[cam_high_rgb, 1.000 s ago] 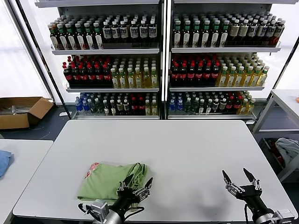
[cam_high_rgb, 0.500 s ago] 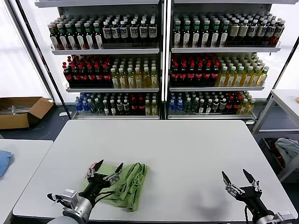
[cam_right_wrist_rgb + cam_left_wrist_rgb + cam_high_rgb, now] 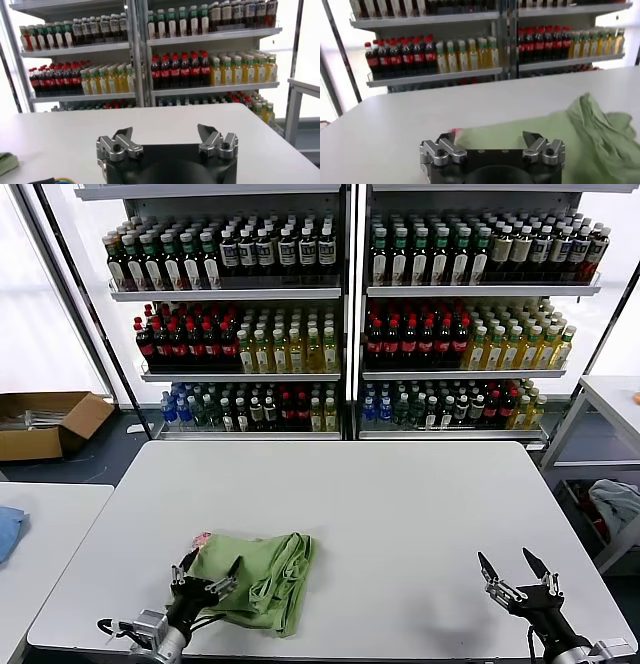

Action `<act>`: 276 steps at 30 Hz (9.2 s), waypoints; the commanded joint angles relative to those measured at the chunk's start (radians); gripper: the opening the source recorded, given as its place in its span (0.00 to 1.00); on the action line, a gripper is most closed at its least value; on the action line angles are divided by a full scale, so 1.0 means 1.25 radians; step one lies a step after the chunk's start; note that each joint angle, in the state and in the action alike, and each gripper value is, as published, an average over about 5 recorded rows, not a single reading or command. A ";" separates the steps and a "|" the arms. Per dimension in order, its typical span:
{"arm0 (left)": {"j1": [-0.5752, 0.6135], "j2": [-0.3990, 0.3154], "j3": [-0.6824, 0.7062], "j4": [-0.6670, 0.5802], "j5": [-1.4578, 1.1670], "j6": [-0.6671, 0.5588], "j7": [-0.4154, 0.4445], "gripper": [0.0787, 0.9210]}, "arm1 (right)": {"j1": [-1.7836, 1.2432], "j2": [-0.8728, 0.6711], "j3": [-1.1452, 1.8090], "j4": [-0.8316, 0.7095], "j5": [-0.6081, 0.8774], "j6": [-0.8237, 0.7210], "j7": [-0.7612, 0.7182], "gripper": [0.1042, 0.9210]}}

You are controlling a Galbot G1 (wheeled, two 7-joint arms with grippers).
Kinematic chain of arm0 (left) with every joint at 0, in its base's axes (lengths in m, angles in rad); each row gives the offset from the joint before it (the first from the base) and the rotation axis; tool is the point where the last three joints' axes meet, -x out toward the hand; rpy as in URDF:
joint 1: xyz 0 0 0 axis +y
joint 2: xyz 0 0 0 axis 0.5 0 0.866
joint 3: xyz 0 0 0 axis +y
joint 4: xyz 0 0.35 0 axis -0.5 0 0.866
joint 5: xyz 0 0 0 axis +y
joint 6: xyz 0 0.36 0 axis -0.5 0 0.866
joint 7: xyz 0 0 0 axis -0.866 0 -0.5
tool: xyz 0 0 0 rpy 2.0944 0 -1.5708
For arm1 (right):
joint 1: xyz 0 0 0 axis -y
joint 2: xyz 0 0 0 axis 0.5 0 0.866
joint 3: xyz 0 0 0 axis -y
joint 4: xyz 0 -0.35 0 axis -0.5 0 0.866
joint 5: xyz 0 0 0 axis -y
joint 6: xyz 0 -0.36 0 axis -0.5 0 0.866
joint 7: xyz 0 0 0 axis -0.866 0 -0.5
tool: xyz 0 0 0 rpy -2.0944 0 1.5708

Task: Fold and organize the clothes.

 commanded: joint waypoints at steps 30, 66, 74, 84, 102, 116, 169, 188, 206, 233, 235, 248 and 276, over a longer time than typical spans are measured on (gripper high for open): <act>0.005 -0.040 0.179 -0.107 0.106 0.034 0.001 0.88 | 0.004 0.016 0.005 -0.004 0.002 0.003 0.000 0.88; -0.012 0.014 -0.137 0.036 -0.349 0.229 -0.027 0.88 | 0.007 0.008 0.003 -0.011 -0.001 0.012 -0.002 0.88; -0.013 0.000 -0.106 0.033 -0.349 0.227 -0.012 0.86 | 0.010 0.008 0.002 -0.014 -0.001 0.011 -0.002 0.88; -0.013 -0.011 -0.093 0.034 -0.347 0.208 0.008 0.54 | 0.008 0.005 0.002 -0.019 -0.001 0.014 -0.003 0.88; 0.019 -0.040 -0.293 -0.022 -0.411 0.150 -0.026 0.06 | 0.017 -0.004 0.008 -0.020 0.007 0.014 -0.004 0.88; 0.036 0.092 -0.572 0.027 -0.490 0.170 -0.057 0.06 | 0.030 -0.012 -0.009 -0.019 0.015 0.017 -0.004 0.88; -0.308 -0.302 0.402 -0.014 -0.376 0.220 -0.433 0.06 | -0.051 0.038 0.022 0.083 -0.042 -0.007 0.005 0.88; -0.192 -0.204 0.266 -0.241 -0.418 0.202 -0.281 0.55 | 0.117 -0.008 -0.299 0.058 -0.138 -0.138 0.127 0.88; -0.083 -0.145 0.004 -0.287 -0.351 0.184 -0.193 0.88 | 0.309 0.018 -0.643 -0.156 -0.041 -0.225 0.251 0.88; -0.043 -0.192 -0.002 -0.306 -0.346 0.186 -0.195 0.88 | 0.293 -0.249 -0.371 -0.069 -0.106 -0.295 -0.015 0.04; -0.044 -0.196 0.003 -0.305 -0.344 0.186 -0.194 0.88 | 0.284 -0.272 -0.341 -0.073 -0.096 -0.302 -0.022 0.03; -0.042 -0.207 0.016 -0.299 -0.339 0.186 -0.192 0.88 | 0.214 -0.237 -0.267 -0.006 -0.131 -0.252 0.039 0.27; 0.002 -0.219 0.003 -0.295 -0.300 0.164 -0.145 0.88 | 0.362 -0.084 -0.573 -0.102 -0.197 -0.297 0.261 0.88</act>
